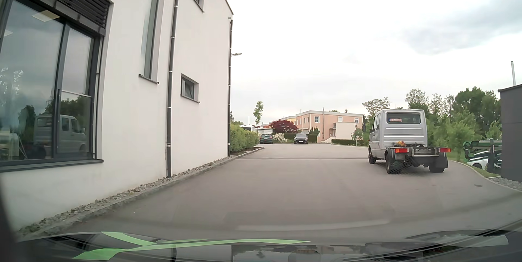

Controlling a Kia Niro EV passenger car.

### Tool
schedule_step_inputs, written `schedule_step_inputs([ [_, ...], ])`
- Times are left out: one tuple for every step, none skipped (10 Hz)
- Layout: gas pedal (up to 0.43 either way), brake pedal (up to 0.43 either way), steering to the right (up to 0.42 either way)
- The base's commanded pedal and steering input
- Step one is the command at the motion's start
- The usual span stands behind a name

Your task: Follow the waypoints while adhering to traffic rules and regulations

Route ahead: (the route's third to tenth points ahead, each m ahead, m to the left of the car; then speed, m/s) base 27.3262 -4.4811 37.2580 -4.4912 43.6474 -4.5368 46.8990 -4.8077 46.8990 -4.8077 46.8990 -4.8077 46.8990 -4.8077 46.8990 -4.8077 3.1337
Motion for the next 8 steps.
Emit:
schedule_step_inputs([
  [0.020, 0.000, 0.060],
  [0.020, 0.000, 0.058],
  [0.020, 0.000, 0.055],
  [0.020, 0.000, 0.053],
  [0.020, 0.000, 0.051],
  [0.008, 0.000, 0.048],
  [0.008, 0.000, 0.044],
  [0.008, 0.000, 0.042],
])
